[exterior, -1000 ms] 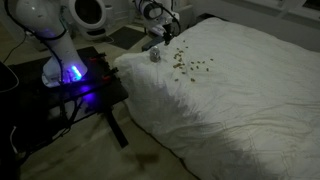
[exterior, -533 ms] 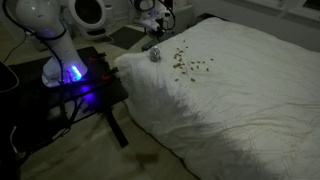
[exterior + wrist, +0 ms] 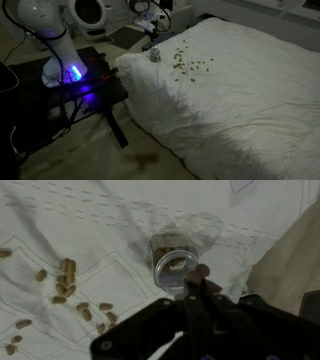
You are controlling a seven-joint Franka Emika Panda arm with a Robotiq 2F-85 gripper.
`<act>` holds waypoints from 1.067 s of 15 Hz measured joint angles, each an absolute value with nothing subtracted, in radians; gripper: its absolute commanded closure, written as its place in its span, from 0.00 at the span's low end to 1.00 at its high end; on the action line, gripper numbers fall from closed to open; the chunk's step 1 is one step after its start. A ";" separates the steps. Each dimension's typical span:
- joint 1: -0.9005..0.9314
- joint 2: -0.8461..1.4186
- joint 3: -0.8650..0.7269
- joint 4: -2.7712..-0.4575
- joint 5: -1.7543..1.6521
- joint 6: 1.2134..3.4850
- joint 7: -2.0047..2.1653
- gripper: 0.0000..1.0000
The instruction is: Put some of the objects from the bed into the bottle
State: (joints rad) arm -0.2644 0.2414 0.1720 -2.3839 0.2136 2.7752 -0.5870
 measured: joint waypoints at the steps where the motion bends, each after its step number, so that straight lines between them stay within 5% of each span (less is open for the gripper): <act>1: -0.260 0.244 0.173 -2.388 0.218 2.780 -0.591 0.98; 16: -0.336 0.363 0.301 -2.426 0.245 3.110 -0.686 0.98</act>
State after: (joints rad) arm -0.3363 0.3630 0.3011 -2.4261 0.2446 3.1098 -0.6864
